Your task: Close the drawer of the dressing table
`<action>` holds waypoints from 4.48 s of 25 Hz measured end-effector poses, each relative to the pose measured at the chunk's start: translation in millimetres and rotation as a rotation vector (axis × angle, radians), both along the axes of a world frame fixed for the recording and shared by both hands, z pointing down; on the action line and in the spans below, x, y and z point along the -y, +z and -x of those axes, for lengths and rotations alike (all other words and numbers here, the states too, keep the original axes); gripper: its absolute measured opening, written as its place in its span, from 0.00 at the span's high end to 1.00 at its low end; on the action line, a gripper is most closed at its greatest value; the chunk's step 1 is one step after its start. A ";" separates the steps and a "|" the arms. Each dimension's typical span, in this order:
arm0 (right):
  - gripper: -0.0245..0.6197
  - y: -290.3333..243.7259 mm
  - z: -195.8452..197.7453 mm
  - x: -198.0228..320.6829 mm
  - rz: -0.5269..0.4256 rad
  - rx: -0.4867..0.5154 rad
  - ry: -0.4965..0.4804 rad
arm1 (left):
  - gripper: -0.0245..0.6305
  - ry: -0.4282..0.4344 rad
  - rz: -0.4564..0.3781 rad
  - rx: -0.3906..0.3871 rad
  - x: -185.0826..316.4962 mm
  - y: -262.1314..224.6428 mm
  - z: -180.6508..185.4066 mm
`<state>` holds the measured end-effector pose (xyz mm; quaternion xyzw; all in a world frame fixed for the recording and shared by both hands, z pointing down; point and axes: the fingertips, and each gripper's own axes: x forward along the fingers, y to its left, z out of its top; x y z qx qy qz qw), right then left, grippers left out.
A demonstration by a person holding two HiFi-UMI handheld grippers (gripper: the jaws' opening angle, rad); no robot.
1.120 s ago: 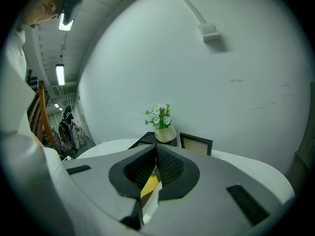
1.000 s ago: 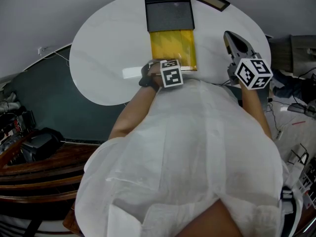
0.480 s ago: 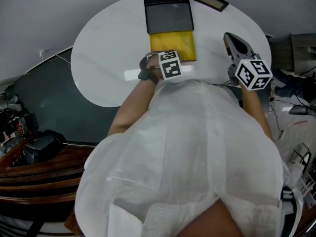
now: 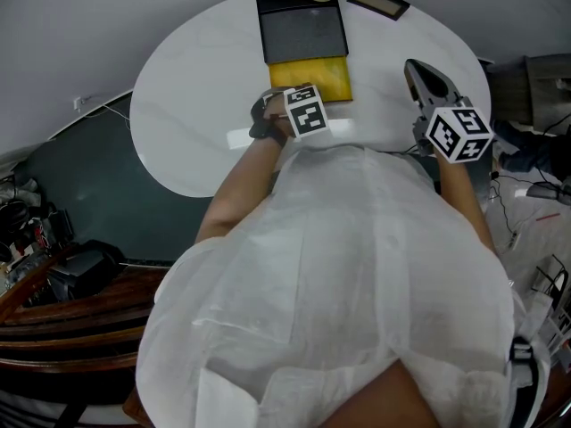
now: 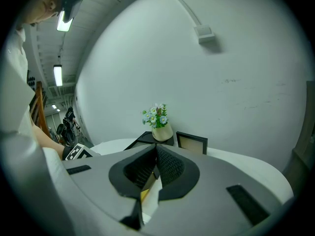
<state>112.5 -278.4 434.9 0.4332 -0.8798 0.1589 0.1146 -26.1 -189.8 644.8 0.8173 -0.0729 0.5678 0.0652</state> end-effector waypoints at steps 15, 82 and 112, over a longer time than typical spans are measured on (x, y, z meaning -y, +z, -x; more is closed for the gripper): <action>0.95 2.7 -1.8 -0.1 0.001 -0.001 0.008 | 0.90 -0.061 -0.094 0.011 31.1 1.4 9.5; 0.95 7.4 -7.7 0.4 0.002 0.008 0.034 | 0.26 0.043 -0.216 0.099 87.3 -11.2 47.9; 0.95 5.1 -7.1 0.8 0.003 0.008 0.038 | 0.78 -0.073 -0.239 0.069 119.7 -33.5 54.9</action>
